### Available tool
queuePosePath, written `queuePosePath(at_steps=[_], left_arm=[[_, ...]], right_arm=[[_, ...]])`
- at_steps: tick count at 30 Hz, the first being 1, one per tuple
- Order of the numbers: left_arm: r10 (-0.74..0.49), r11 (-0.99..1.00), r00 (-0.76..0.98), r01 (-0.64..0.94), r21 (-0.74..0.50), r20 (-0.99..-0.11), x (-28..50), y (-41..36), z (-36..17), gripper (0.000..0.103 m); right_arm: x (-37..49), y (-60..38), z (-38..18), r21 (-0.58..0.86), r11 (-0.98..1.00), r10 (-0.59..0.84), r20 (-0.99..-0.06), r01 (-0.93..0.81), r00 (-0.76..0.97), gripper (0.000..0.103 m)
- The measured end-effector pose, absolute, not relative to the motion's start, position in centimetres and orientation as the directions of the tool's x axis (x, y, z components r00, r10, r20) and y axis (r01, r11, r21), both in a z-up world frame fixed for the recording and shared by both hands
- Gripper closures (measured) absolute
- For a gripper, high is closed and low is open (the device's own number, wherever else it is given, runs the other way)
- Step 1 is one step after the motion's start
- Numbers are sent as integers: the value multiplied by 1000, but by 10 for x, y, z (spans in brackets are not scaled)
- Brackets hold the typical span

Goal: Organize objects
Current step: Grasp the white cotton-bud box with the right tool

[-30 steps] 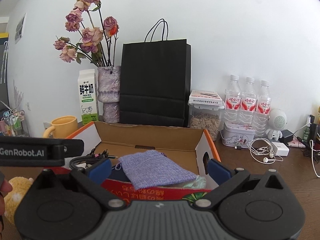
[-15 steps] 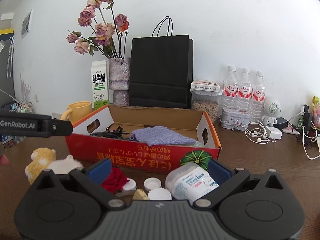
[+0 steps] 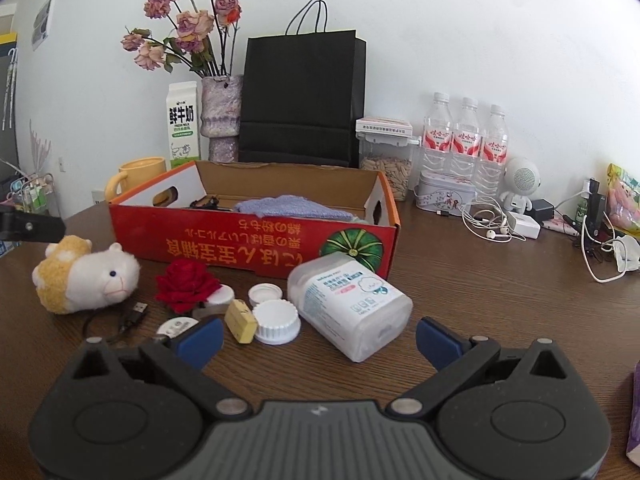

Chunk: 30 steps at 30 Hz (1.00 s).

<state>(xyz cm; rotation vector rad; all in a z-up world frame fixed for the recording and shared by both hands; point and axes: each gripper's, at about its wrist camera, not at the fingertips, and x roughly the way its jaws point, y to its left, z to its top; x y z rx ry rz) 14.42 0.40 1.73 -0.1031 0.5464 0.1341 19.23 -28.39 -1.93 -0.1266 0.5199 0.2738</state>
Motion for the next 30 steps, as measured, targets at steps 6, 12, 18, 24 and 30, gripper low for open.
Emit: queuePosePath(at_steps=[6, 12, 18, 24, 30], left_arm=[[109, 984, 835, -166, -58, -539, 141, 12, 15, 0], [111, 981, 819, -181, -70, -563, 142, 19, 11, 0], [123, 979, 809, -194, -63, -575, 140, 24, 10, 0], [116, 979, 807, -192, -72, -579, 140, 29, 10, 0], [115, 977, 799, -199, -78, -590, 144, 32, 7, 0]], right_arm=[[226, -293, -22, -80, 954, 202, -536, -288, 820, 0], [262, -289, -28, -30, 947, 251, -554, -320, 794, 8], [290, -284, -39, 34, 941, 289, -594, -336, 751, 27], [294, -287, -47, 87, 941, 311, -601, -326, 737, 37], [282, -291, -47, 107, 941, 322, -567, -321, 758, 38]])
